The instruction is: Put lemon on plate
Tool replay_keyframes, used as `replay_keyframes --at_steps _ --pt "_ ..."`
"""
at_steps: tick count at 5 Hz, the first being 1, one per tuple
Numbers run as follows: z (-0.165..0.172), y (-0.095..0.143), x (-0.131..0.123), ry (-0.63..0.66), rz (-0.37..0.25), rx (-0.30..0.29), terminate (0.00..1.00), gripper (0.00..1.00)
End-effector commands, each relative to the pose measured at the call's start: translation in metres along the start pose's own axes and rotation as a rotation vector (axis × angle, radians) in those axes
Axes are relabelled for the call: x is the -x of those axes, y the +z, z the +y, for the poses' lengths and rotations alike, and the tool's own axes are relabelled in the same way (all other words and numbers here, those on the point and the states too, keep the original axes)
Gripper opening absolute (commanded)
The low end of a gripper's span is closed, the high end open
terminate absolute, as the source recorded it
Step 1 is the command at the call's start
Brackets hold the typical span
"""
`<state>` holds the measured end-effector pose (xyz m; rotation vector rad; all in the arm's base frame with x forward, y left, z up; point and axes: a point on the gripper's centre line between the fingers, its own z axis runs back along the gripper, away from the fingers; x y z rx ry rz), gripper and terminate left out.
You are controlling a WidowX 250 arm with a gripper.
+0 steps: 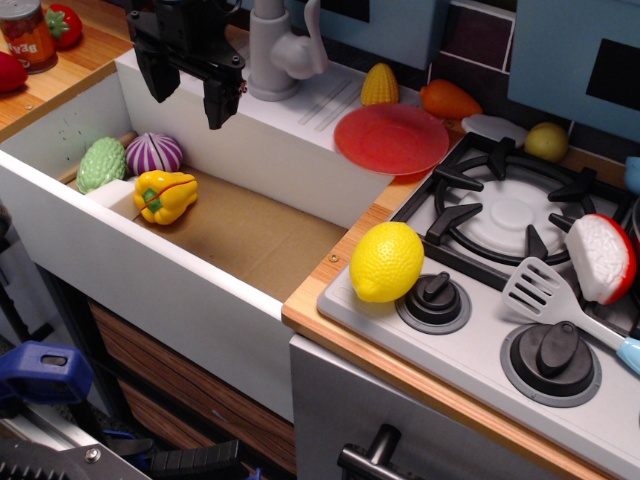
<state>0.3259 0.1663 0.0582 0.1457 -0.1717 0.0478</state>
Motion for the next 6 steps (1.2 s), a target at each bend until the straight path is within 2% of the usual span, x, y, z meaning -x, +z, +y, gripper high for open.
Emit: replay_keyframes --at_steps 1,3,4,5,6 --pt "0.000 0.000 0.000 0.000 0.000 0.000 0.00 1.00" --pt "-0.075 0.040 0.010 -0.030 0.031 0.048 0.00 1.00" --pt "-0.107 0.057 0.015 -0.050 -0.013 0.046 0.00 1.00" --pt "-0.131 0.083 0.014 -0.076 0.005 0.057 0.00 1.00" --pt "-0.154 0.098 0.022 -0.052 0.017 0.078 0.00 1.00"
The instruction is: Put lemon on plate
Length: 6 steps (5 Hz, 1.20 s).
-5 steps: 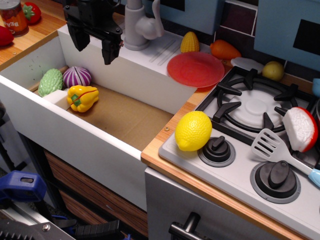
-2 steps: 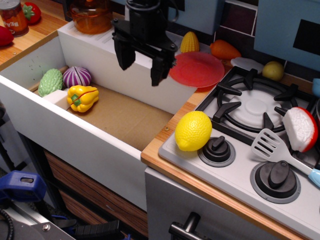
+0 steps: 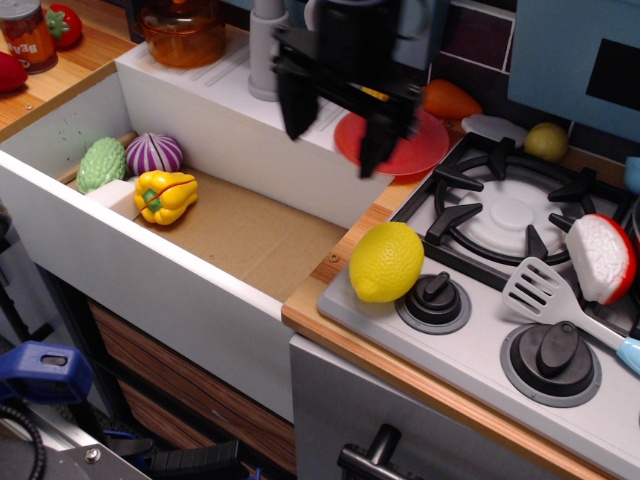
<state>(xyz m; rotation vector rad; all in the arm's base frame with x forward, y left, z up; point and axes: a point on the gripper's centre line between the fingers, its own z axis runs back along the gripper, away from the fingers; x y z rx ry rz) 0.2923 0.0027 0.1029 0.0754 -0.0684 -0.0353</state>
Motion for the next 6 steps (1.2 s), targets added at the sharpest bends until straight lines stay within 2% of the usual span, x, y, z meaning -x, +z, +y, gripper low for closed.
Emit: replay_keyframes --at_steps 1,3,5,6 --pt "-0.015 0.009 0.019 0.022 -0.098 0.032 0.00 1.00" --pt "-0.025 -0.011 0.036 0.058 -0.098 0.067 0.00 1.00" --pt "-0.028 -0.012 0.011 0.029 -0.137 0.093 0.00 1.00" --pt "-0.031 -0.019 0.005 0.027 -0.139 0.114 0.00 1.00"
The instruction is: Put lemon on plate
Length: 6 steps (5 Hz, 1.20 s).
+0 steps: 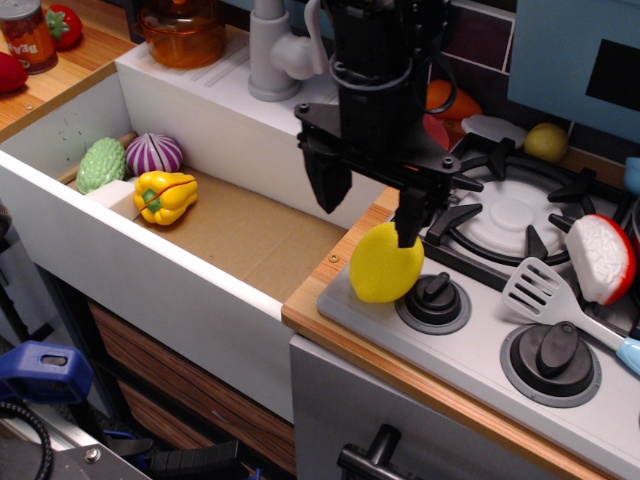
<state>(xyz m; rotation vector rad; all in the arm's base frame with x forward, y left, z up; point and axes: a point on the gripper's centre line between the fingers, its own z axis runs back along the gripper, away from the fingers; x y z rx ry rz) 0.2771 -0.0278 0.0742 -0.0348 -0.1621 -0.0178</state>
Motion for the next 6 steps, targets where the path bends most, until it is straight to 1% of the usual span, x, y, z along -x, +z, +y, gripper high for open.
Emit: replay_keyframes --at_steps 1,2,3,5,6 --pt "-0.002 -0.007 -0.010 0.012 -0.053 0.010 0.00 1.00" --pt "-0.001 -0.018 -0.007 0.019 -0.057 0.019 0.00 1.00" --pt "-0.001 -0.025 -0.007 0.033 -0.051 0.023 0.00 1.00" --pt "0.000 -0.041 -0.013 0.047 -0.054 0.052 0.00 1.00" --pt "0.000 -0.045 -0.010 0.074 -0.043 0.055 0.00 1.00"
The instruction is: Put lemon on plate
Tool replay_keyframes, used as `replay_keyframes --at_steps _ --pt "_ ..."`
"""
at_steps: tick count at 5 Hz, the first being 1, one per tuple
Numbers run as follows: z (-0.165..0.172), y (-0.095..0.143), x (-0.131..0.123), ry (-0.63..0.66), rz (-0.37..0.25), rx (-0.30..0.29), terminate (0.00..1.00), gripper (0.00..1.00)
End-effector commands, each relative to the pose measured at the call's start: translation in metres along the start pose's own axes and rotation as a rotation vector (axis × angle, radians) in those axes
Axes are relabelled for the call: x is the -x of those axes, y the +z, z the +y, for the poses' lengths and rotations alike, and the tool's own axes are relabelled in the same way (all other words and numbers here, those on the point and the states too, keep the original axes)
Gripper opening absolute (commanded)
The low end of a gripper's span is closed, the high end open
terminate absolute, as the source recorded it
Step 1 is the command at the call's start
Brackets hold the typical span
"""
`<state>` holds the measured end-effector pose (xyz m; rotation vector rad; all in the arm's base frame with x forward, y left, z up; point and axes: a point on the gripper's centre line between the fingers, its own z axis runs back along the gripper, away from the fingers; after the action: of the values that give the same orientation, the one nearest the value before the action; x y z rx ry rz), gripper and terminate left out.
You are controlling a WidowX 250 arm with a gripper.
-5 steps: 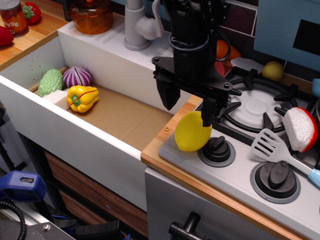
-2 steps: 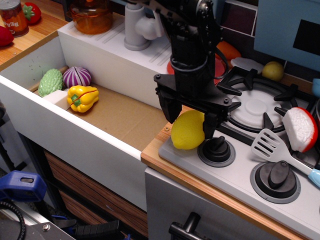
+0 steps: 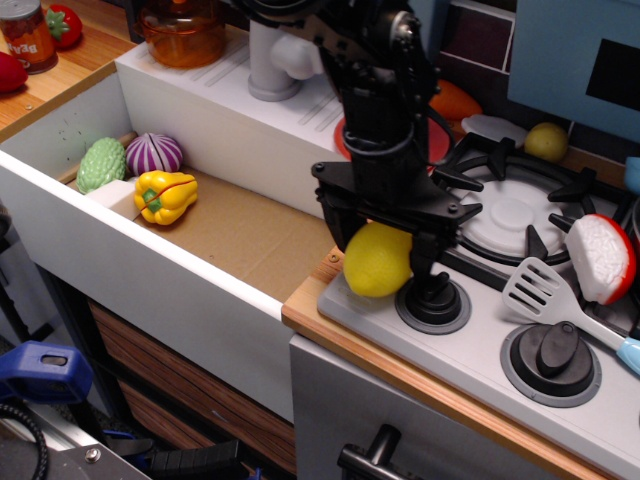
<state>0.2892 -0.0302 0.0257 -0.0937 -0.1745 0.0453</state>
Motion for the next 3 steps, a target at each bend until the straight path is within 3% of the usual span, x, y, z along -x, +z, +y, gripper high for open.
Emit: replay_keyframes --at_steps 1,2,3 --pt "-0.001 0.006 -0.003 0.024 -0.024 -0.020 0.00 1.00" --pt "-0.001 0.012 -0.020 0.009 -0.029 -0.049 0.00 0.00" --pt "0.006 0.026 -0.047 -0.041 -0.063 -0.108 0.00 0.00"
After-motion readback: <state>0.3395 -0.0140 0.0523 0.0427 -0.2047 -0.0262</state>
